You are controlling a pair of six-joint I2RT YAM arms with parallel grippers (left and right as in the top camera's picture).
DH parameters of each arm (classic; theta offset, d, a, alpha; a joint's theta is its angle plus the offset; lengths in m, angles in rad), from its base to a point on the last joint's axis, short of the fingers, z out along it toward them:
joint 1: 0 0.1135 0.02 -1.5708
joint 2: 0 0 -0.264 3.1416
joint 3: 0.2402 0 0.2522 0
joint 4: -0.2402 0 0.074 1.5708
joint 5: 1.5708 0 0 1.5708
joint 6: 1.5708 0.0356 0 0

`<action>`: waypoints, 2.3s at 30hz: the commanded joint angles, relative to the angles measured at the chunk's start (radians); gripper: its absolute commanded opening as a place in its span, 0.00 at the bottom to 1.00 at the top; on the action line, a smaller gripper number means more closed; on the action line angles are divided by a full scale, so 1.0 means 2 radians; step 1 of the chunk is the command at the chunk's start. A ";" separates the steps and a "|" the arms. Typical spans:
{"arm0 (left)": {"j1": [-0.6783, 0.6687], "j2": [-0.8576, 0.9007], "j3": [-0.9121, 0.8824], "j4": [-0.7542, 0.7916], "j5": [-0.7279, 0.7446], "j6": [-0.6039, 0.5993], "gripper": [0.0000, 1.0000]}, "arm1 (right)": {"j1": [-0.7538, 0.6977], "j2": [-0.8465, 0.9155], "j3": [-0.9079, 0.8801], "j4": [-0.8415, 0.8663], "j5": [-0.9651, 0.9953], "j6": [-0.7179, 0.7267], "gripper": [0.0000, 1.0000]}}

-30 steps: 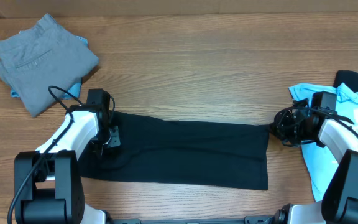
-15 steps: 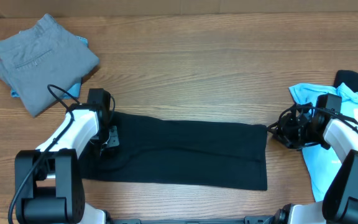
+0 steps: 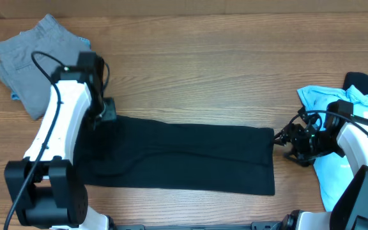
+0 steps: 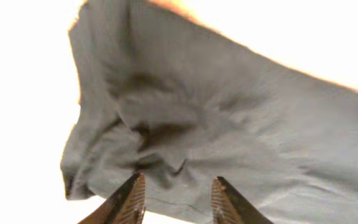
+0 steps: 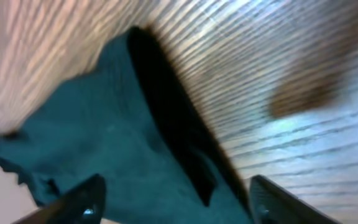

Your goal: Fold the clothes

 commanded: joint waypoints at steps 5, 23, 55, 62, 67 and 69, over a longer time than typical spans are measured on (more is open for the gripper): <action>0.002 0.000 0.055 -0.012 0.007 0.010 0.47 | 0.000 -0.006 -0.049 0.044 0.029 -0.003 0.80; 0.002 0.000 0.055 -0.006 0.019 0.012 0.47 | 0.048 -0.006 -0.135 0.153 -0.026 0.015 0.52; 0.039 0.000 0.083 -0.023 0.023 0.023 0.46 | 0.044 -0.027 0.198 -0.101 0.174 0.051 0.04; 0.051 0.000 0.086 -0.023 0.042 0.023 0.46 | 0.102 -0.027 0.238 -0.113 0.107 0.080 0.04; 0.051 0.000 0.086 -0.023 0.042 0.024 0.46 | 0.214 -0.023 0.237 -0.079 0.106 0.157 0.04; 0.051 0.000 0.086 -0.023 0.042 0.023 0.46 | 0.253 -0.019 0.237 -0.067 0.111 0.189 0.04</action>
